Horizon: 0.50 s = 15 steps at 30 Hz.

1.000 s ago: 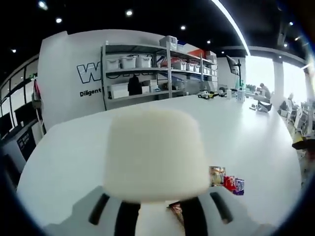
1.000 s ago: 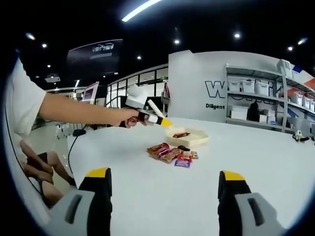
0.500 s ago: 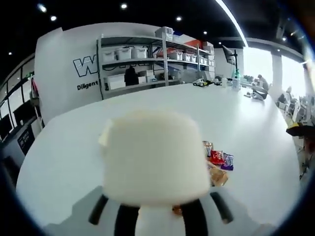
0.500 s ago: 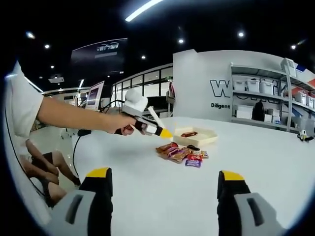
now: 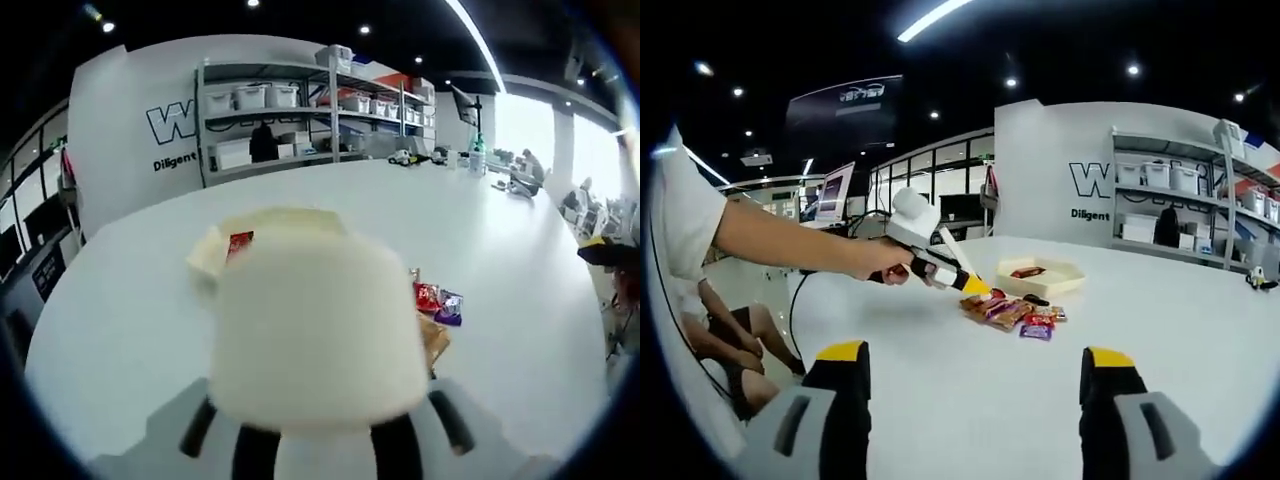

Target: Place the target food into the container with the food tongs after gripping and lifting it, then release it inside without dropping or visibly crushing the food.

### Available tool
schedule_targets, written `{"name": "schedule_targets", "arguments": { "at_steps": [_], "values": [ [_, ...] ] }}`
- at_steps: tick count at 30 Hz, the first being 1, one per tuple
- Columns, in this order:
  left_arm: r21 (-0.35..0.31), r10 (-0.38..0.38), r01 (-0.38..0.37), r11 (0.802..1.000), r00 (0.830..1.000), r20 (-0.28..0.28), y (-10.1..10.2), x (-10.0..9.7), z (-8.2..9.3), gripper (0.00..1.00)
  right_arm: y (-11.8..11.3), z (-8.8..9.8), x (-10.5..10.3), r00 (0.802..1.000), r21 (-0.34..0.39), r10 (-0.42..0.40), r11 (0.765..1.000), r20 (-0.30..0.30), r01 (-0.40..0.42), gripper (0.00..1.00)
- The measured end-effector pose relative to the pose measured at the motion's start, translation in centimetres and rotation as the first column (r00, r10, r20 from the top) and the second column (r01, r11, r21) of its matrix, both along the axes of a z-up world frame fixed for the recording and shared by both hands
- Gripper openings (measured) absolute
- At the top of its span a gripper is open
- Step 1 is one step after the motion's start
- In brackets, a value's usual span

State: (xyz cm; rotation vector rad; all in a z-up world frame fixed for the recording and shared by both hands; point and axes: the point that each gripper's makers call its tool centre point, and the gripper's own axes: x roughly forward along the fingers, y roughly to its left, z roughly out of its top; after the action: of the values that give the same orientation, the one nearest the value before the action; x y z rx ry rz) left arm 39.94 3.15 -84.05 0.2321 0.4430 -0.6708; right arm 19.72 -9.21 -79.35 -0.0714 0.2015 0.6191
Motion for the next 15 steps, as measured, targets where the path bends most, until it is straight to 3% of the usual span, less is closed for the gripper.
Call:
{"name": "schedule_targets", "arguments": {
  "at_steps": [4, 15],
  "values": [
    [0.016, -0.017, 0.017, 1.000, 1.000, -0.005, 0.2, -0.5, -0.3, 0.27, 0.1, 0.0, -0.1, 1.000, -0.004, 0.001, 1.000, 0.002, -0.001, 0.84],
    [0.068, -0.148, 0.151, 0.986, 0.988, -0.044, 2.3, -3.1, -0.4, 0.25, 0.9, 0.2, -0.1, 1.000, -0.017, 0.015, 1.000, 0.002, -0.015, 0.83]
  ]
}}
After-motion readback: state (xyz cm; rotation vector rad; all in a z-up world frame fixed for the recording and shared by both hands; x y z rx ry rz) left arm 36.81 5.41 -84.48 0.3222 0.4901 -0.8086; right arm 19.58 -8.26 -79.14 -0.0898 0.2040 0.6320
